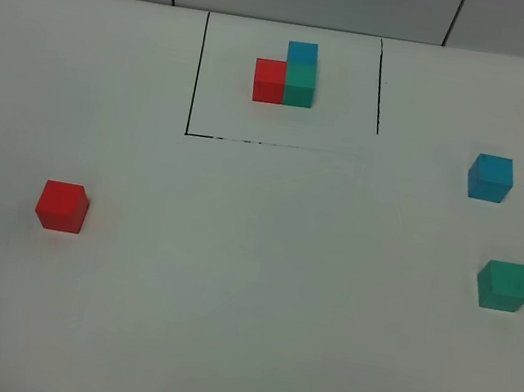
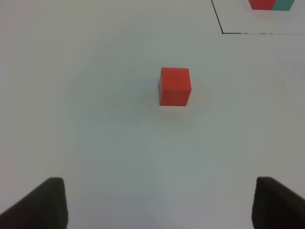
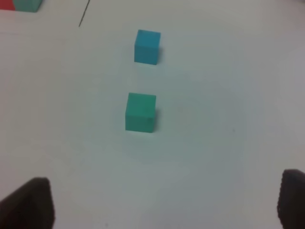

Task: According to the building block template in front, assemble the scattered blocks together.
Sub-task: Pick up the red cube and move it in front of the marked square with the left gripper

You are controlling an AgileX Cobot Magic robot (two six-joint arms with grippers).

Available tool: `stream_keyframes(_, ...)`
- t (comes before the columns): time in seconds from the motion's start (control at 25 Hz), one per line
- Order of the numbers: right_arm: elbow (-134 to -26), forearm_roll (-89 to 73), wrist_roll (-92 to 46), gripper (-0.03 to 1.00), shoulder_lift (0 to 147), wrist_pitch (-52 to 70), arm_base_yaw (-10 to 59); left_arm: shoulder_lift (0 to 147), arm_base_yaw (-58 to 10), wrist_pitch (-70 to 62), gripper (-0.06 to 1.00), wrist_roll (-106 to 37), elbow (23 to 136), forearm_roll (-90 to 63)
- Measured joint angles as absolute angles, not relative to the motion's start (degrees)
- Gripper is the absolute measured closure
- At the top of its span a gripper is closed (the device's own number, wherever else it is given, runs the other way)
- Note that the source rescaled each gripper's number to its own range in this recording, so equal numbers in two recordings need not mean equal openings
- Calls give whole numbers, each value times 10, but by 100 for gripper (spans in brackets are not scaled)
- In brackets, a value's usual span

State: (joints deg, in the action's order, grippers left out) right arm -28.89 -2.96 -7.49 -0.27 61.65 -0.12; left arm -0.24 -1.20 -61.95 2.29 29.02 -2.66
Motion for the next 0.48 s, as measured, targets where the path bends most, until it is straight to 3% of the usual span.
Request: stream_keyframes(0.48,-289,-30,-74,9,-3,617,-1,-2,-12,-620,4,23,290,-27)
